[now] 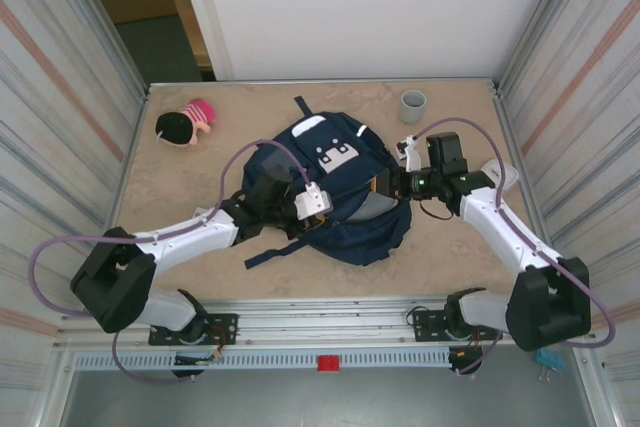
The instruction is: Pack books, pencil case, and school supplies into a backpack
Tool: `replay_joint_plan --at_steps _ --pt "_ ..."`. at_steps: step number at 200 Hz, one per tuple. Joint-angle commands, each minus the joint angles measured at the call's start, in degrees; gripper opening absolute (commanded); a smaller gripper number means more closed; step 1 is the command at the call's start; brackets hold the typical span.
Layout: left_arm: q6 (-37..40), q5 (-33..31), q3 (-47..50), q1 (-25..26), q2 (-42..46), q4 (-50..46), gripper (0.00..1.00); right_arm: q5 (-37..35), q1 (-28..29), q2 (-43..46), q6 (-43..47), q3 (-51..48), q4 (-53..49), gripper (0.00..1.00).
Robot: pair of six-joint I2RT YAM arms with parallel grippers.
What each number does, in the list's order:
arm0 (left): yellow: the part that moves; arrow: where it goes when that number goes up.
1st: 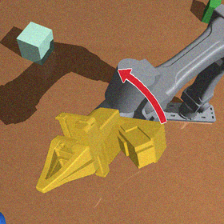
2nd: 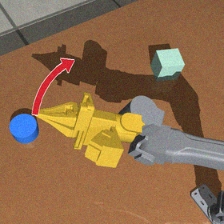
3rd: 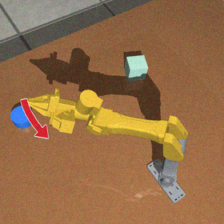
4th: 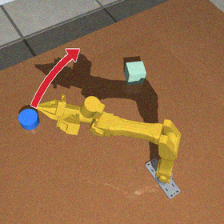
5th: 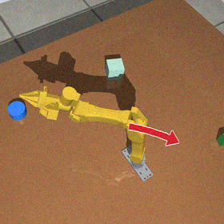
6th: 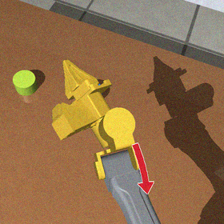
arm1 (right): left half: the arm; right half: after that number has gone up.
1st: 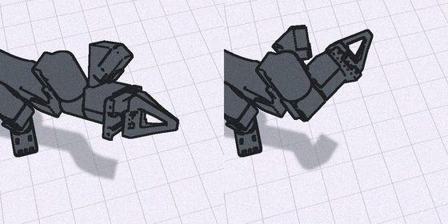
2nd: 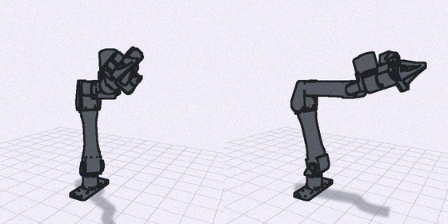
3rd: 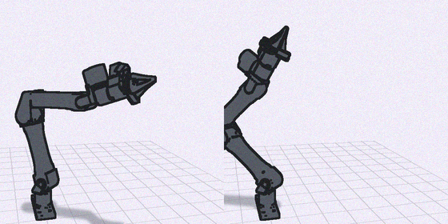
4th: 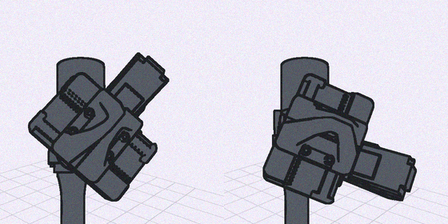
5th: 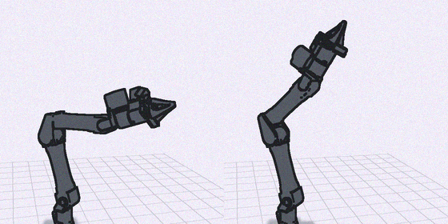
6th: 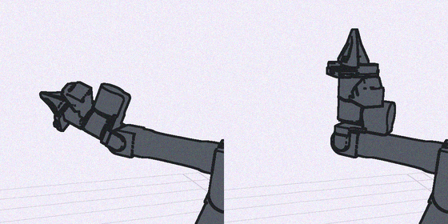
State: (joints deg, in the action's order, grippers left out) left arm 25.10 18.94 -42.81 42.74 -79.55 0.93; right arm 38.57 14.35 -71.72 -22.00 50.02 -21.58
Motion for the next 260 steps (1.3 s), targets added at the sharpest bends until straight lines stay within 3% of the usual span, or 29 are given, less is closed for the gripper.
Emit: replay_joint_plan --at_steps 1,24,44,61,89,132,150,194,234,260 --pt "-14.3 0.6 0.7 0.2 0.5 2.9 0.00 -3.5 -1.0 -0.9 0.5 2.1 1.2 0.29" --pt "-19.8 3.2 -1.0 0.1 -1.3 4.0 0.00 -8.8 -0.7 3.4 0.1 2.3 -2.0 0.46" --pt "-21.8 4.2 -2.9 -0.4 -2.1 2.1 0.00 -17.7 2.0 11.0 -0.3 2.0 -8.4 0.49" --pt "-22.6 6.6 -3.9 -1.4 -2.4 0.8 0.00 -28.0 8.6 18.6 -2.3 1.7 -15.0 0.50" --pt "-23.1 8.0 -4.7 -1.9 -3.0 -0.8 0.00 -37.4 22.0 24.9 -9.8 -1.3 -17.8 0.48" --pt "-23.9 12.3 -7.2 -2.6 -5.1 -3.0 0.00 -46.0 40.3 19.8 -15.9 -2.5 -9.7 0.47" --pt "-23.9 14.6 -8.5 -2.7 -5.7 -4.7 0.00 -49.4 44.6 13.9 -16.1 -0.6 -7.4 0.48" --pt "-24.6 18.4 -10.3 -2.8 -6.7 -6.4 0.00 -55.7 45.9 3.0 -16.8 2.3 -5.7 0.46" --pt "-24.1 20.7 -10.5 -2.8 -6.7 -6.4 0.00 -66.0 45.7 -2.2 -17.7 4.8 -8.2 0.46" --pt "-24.2 22.2 -10.4 -2.8 -6.6 -5.5 0.00 -68.5 44.7 -4.6 -17.7 4.9 -6.3 0.47"
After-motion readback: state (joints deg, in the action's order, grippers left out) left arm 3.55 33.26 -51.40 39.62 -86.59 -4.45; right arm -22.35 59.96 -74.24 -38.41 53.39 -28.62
